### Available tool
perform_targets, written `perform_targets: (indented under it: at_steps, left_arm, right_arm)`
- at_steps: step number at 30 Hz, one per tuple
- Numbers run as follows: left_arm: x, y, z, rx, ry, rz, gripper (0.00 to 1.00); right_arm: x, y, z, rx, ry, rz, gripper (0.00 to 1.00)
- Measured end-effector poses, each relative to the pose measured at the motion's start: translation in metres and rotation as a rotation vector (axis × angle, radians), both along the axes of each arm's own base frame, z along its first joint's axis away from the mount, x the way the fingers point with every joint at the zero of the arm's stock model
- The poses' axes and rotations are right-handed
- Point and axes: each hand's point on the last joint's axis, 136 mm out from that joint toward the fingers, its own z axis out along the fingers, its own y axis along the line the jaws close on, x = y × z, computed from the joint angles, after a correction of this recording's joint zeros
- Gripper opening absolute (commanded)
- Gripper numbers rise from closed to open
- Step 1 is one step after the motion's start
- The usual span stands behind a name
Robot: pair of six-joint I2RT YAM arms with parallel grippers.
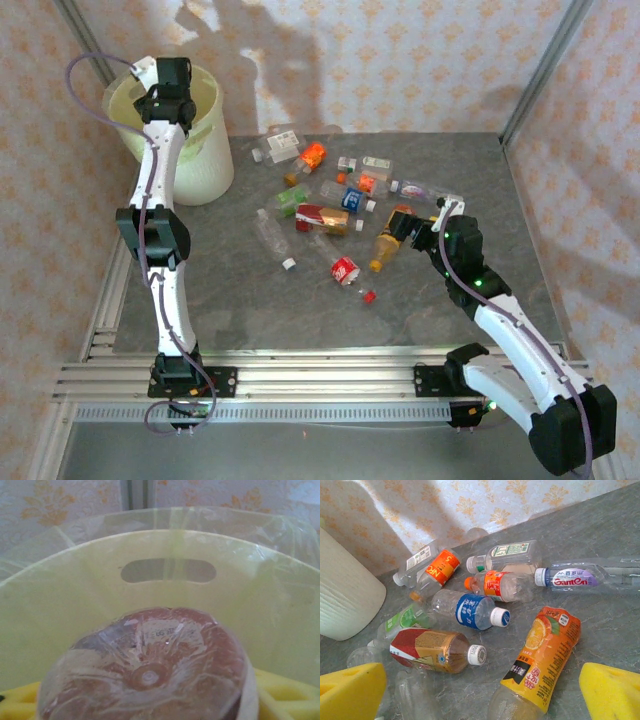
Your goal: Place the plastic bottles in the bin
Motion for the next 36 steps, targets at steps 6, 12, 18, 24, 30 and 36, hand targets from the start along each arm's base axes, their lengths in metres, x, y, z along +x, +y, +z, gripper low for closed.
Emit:
perform_targets:
  at_steps: [6,12,18,24,30,36]
  left_arm:
    - [0.008,-0.014,0.009,-0.059,-0.032,-0.080,0.88]
    - [0.013,-0.025,0.018,-0.118,-0.082,-0.127,0.92]
    - [0.017,-0.045,0.009,-0.211,-0.068,-0.223,0.96]
    - [0.012,-0.075,0.024,-0.302,-0.096,-0.352,1.00]
    - [-0.020,-0.132,0.068,-0.353,-0.144,-0.533,1.00]
    - [-0.069,-0.213,0.096,-0.388,-0.171,-0.748,1.00]
  right_arm:
    - [0.000,0.000,0.000,-0.003,-0.001,-0.001,0.99]
    - [0.002,-0.006,-0.001,0.008,0.005,-0.045,0.99]
    - [0.004,-0.022,-0.023,0.001,0.090,-0.146,0.99]
    - [0.019,-0.041,-0.043,-0.014,0.185,-0.211,0.99]
    - [0.058,-0.070,-0.043,-0.034,0.233,-0.232,0.99]
    - [0.114,-0.078,-0.046,-0.162,0.266,-0.081,1.00]
